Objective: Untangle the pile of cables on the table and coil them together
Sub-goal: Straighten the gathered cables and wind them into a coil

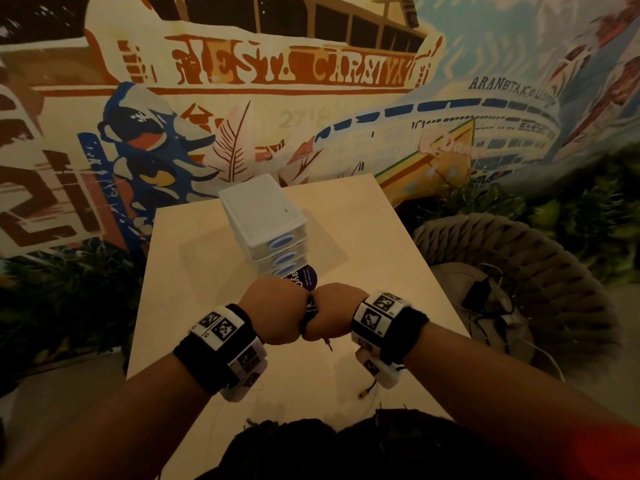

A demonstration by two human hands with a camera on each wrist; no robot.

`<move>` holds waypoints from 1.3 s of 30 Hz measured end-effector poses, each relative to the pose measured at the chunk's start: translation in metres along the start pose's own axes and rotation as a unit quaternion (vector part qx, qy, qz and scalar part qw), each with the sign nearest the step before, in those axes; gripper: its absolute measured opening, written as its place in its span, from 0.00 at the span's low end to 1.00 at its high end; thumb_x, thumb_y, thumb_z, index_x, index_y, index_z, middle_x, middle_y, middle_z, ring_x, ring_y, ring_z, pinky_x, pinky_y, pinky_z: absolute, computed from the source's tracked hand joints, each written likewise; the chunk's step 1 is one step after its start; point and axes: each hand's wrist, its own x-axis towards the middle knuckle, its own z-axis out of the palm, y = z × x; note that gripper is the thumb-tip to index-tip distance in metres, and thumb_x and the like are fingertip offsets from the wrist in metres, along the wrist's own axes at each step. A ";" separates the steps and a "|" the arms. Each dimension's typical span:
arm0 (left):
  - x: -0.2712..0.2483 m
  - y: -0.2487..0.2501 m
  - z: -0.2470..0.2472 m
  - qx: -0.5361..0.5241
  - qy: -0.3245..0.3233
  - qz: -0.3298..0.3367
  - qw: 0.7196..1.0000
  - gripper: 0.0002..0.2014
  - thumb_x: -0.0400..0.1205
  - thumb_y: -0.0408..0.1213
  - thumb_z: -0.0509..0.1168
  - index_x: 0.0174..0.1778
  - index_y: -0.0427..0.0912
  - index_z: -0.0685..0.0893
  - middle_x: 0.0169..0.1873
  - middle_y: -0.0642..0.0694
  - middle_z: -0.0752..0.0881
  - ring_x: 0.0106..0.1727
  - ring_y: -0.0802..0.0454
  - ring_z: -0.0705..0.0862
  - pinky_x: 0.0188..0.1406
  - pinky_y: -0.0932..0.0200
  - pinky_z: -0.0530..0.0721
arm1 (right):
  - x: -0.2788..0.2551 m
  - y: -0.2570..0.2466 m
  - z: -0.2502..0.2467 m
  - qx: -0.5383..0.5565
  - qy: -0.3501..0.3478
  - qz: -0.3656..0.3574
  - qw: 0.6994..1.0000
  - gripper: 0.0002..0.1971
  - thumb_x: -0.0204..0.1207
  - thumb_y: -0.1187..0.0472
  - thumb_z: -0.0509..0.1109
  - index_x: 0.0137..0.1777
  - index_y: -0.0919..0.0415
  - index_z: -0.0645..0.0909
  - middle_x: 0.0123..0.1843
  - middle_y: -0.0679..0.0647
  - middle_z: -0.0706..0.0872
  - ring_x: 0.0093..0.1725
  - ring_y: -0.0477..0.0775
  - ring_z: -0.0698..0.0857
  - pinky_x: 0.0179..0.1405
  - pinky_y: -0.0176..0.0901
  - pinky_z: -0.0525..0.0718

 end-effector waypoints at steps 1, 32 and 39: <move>0.000 0.000 0.001 -0.011 0.010 -0.008 1.000 0.07 0.80 0.41 0.64 0.48 0.48 0.86 0.34 0.53 0.81 0.34 0.50 0.78 0.35 0.59 0.74 | -0.001 0.000 0.001 -0.006 0.007 -0.006 1.000 0.14 0.74 0.51 0.73 0.31 0.54 0.77 0.30 0.50 0.77 0.28 0.50 0.75 0.28 0.39 0.73; 0.001 -0.024 0.019 -0.334 0.159 -0.037 0.928 0.46 0.69 0.52 0.82 0.83 0.56 0.68 0.71 0.53 0.82 0.65 0.49 0.84 0.59 0.56 0.84 | -0.007 0.021 -0.011 0.129 0.028 -0.044 0.990 0.10 0.81 0.53 0.69 0.42 0.59 0.83 0.37 0.53 0.86 0.32 0.50 0.80 0.40 0.43 0.80; -0.006 -0.026 0.028 -0.648 0.117 0.002 0.752 0.27 0.77 0.46 0.79 0.73 0.52 0.81 0.61 0.61 0.90 0.63 0.63 0.87 0.62 0.60 0.84 | -0.012 0.036 -0.020 0.272 0.077 -0.064 0.957 0.10 0.81 0.58 0.70 0.37 0.51 0.83 0.22 0.40 0.84 0.28 0.39 0.83 0.35 0.33 0.79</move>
